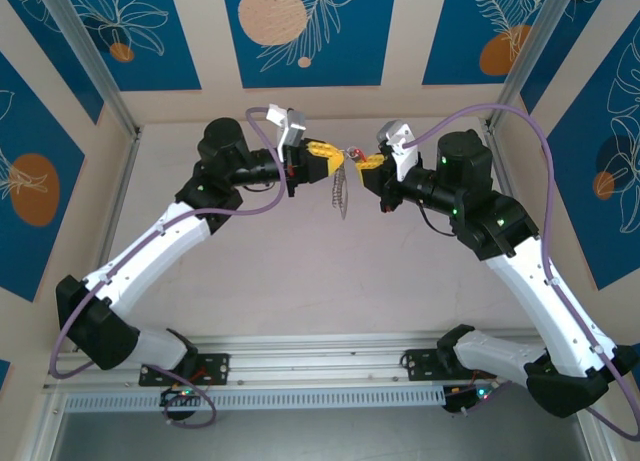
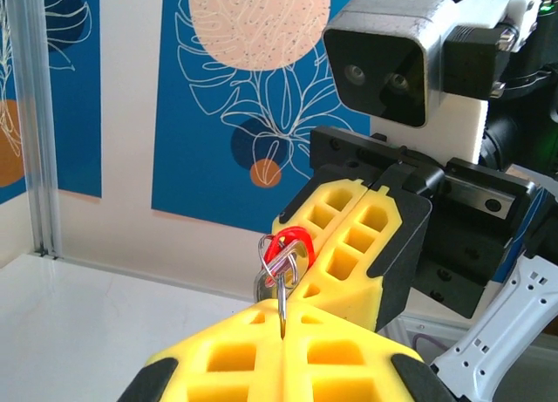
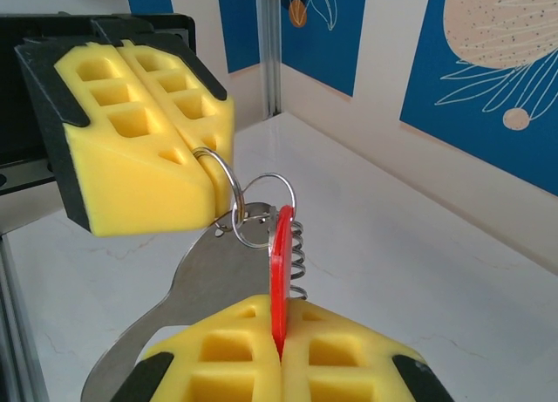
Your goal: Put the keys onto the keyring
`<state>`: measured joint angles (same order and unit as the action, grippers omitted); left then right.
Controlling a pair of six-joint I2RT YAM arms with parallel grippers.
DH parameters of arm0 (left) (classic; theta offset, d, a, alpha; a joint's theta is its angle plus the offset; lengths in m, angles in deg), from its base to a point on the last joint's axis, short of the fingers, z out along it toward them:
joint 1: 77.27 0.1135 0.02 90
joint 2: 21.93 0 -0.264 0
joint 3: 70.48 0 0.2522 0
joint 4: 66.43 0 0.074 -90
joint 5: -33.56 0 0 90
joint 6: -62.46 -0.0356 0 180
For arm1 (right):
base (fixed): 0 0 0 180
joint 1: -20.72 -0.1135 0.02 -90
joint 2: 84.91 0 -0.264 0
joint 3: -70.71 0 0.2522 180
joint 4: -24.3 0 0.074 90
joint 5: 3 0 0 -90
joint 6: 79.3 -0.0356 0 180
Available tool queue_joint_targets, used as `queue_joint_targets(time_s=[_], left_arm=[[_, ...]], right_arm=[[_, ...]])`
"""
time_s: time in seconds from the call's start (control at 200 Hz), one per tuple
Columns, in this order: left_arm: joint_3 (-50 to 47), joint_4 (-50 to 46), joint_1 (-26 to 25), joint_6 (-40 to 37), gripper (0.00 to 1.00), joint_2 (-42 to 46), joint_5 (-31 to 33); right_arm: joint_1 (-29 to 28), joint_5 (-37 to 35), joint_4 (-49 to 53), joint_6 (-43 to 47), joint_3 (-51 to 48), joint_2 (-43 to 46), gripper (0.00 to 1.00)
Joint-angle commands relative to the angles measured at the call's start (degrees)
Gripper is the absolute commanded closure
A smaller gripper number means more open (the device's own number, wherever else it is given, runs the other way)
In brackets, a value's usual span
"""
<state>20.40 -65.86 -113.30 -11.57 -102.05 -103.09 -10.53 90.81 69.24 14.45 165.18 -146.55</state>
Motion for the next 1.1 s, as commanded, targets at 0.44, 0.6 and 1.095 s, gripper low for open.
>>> queue_joint_targets(time_s=[0.44,0.6,1.095], left_arm=[[-5.79,5.1,-0.22,0.28,0.51,1.55,9.14],[-9.16,5.01,0.34,0.28,0.45,4.44,15.45],[-19.7,1.81,4.51,3.04,0.35,13.64,32.03]], right_arm=[[3.18,-0.47,5.72,0.97,6.7,-9.38,1.0],[4.42,0.26,5.41,0.85,5.74,-12.7,1.0],[6.0,7.24,0.14,-1.76,11.59,-31.38,1.0]])
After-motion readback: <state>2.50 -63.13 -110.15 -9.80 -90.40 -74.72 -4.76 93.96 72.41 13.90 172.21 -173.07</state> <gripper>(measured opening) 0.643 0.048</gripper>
